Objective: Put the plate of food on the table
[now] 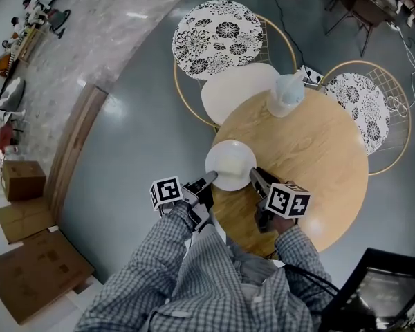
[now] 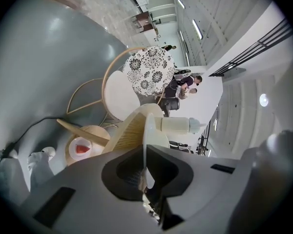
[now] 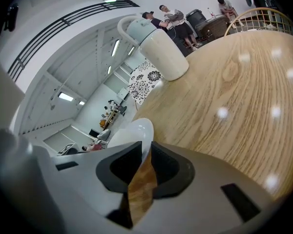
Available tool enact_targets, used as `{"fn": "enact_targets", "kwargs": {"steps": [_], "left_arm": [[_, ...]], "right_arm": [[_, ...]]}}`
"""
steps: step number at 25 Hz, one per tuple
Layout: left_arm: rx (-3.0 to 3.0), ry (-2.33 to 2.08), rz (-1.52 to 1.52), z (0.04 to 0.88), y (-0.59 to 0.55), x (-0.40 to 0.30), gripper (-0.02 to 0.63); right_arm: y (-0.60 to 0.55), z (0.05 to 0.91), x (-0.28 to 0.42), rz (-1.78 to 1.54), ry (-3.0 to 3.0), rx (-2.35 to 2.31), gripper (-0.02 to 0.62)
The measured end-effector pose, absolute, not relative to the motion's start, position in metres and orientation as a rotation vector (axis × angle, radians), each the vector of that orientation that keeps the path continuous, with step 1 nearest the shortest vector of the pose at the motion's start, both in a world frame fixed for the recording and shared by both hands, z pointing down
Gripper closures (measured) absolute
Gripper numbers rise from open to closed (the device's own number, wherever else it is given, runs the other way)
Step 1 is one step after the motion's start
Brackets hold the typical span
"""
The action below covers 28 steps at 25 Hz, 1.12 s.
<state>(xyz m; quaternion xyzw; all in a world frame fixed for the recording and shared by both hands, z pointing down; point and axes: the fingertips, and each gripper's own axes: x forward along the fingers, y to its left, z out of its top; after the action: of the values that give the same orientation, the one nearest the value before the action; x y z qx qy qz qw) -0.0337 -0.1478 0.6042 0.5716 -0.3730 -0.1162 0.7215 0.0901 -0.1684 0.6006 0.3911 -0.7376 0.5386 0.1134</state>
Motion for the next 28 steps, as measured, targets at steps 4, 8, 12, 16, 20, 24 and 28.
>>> {"fn": "enact_targets", "kwargs": {"steps": [4,8,12,16,20,24,28], "left_arm": [[1.253,-0.834,-0.243,0.608,-0.148,-0.032,0.588],[1.246,-0.847,-0.240,0.608,-0.152,-0.031,0.589],[1.250,-0.849,-0.234,0.608,-0.152,-0.031,0.589],[1.241,-0.852,-0.240,0.609,-0.152,-0.030,0.589],[1.238,-0.850,-0.245,0.608,-0.152,-0.031,0.589],[1.237,-0.851,-0.245,0.608,-0.153,-0.030,0.589],[1.236,-0.853,-0.250,0.609,-0.153,-0.031,0.589]], "right_arm": [[-0.170,0.605,0.093,1.591,-2.136,1.176,0.531],[-0.173,0.606,0.093,1.577,-2.116,1.204,0.531],[-0.171,0.604,0.091,1.553,-2.136,1.166,0.529],[-0.169,0.601,0.090,1.524,-2.154,1.145,0.528],[-0.162,0.596,0.092,1.357,-2.189,1.097,0.525],[-0.154,0.582,0.092,0.987,-2.244,1.022,0.525],[-0.133,0.568,0.063,0.537,-2.280,0.779,0.525]]}}
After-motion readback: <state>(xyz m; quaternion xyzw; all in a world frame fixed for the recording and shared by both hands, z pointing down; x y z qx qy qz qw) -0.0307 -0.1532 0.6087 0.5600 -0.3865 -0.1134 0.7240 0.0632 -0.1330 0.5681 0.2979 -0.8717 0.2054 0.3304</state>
